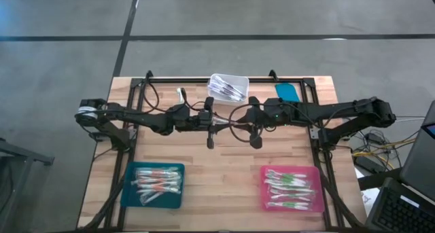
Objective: Pick & Place Toothbrushes
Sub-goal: Put the orange toothbrush into the blue bin
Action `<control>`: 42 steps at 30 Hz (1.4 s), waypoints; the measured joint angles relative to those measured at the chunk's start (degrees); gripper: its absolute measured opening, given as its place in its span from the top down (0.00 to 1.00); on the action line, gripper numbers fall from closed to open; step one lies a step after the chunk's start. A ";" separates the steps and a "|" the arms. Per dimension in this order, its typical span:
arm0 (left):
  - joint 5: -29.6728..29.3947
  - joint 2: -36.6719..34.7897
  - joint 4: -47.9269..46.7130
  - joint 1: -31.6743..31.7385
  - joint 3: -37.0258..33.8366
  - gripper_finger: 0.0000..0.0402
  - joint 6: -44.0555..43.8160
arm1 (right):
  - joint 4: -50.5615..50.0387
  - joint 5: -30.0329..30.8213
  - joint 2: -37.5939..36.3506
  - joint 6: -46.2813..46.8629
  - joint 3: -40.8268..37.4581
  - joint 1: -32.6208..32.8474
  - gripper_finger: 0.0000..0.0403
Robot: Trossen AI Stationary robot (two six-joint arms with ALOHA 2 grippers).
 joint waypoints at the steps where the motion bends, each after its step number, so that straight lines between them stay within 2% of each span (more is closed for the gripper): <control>1: 0.00 0.01 -0.04 -0.01 0.00 0.94 -0.01 | -0.05 0.00 0.00 0.02 0.00 0.00 0.88; 4: 0.04 0.04 -0.04 0.01 0.00 0.94 -0.03 | -0.11 -0.04 0.00 -0.08 0.00 0.00 0.96; 14: 0.04 0.04 -0.21 0.01 -0.02 0.92 -1.19 | -0.33 -0.04 0.00 0.17 -0.02 0.00 0.97; 18: 0.87 -0.19 -2.64 0.01 0.59 0.82 -1.41 | -0.88 -0.04 0.00 0.22 -0.04 0.00 0.96; 22: 1.22 -1.21 -6.53 -0.01 1.56 0.65 -1.43 | -2.29 0.02 -0.08 0.22 -0.07 -0.07 0.96; 26: 0.34 -4.61 -16.77 0.10 2.45 0.48 0.04 | -4.78 0.05 -0.83 0.87 -0.07 -0.05 0.96; 30: -1.84 -10.39 -29.99 0.12 3.24 0.37 2.02 | -12.57 -0.07 -1.90 2.39 -0.08 0.02 0.96; 36: -2.21 -18.45 -42.14 0.12 3.28 0.35 -0.40 | -23.66 -2.04 -2.58 5.26 -0.09 0.15 0.96; 42: -7.23 -22.49 -52.14 0.30 3.71 0.35 -5.88 | -36.35 -5.06 -2.49 8.87 -0.18 0.15 0.96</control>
